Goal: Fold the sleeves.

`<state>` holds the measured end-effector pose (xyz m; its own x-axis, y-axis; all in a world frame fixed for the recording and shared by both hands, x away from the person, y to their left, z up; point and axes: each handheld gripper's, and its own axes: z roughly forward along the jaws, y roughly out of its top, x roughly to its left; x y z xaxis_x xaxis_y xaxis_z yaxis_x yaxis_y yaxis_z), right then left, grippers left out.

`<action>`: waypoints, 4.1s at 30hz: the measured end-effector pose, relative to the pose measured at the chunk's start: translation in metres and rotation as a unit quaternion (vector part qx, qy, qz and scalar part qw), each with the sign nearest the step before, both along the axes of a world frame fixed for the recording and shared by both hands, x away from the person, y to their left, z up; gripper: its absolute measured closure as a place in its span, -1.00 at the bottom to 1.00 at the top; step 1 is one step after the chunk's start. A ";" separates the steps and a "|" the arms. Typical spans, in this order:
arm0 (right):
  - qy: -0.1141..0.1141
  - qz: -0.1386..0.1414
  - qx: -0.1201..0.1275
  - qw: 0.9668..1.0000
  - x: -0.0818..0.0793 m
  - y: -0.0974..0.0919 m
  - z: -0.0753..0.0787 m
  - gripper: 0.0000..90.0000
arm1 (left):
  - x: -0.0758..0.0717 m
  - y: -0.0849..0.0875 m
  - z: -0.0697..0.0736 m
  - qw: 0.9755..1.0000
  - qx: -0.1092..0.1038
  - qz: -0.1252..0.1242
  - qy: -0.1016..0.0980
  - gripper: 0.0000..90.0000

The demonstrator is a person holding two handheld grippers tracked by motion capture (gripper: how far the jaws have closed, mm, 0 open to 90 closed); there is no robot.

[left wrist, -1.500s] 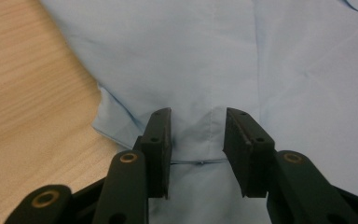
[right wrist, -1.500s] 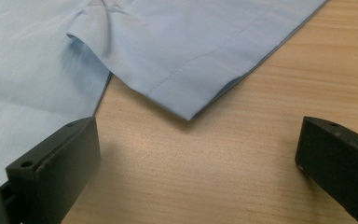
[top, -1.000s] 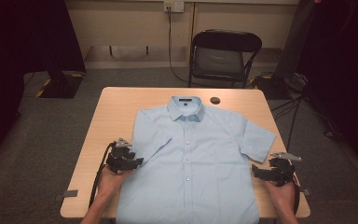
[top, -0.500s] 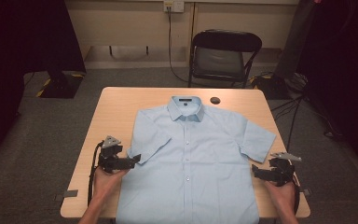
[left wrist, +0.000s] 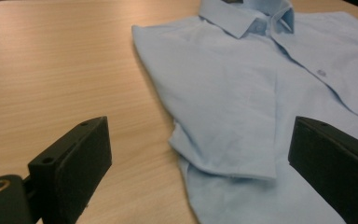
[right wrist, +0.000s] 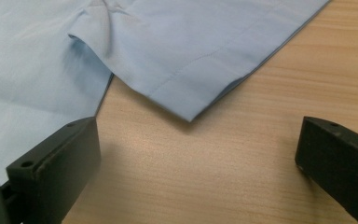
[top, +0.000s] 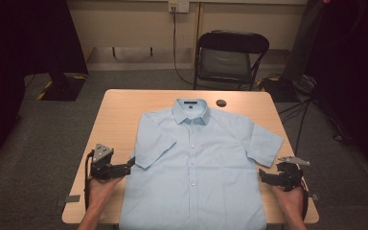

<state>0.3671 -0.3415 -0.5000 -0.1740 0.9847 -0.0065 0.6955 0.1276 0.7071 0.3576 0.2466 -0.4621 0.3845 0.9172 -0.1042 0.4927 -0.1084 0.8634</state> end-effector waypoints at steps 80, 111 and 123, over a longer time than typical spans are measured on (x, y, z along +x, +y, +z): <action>-0.034 0.044 0.061 0.997 0.120 -0.054 0.088 -0.67 | -0.002 0.018 -0.039 0.990 0.094 0.026 0.105 -0.99; 0.042 -0.025 0.052 0.997 0.134 -0.075 0.018 0.06 | -0.002 0.018 -0.039 0.990 0.094 0.022 0.103 -0.98; 0.029 -0.019 0.004 0.999 0.136 -0.055 0.017 0.79 | -0.002 0.018 -0.039 0.990 0.094 0.022 0.103 -0.98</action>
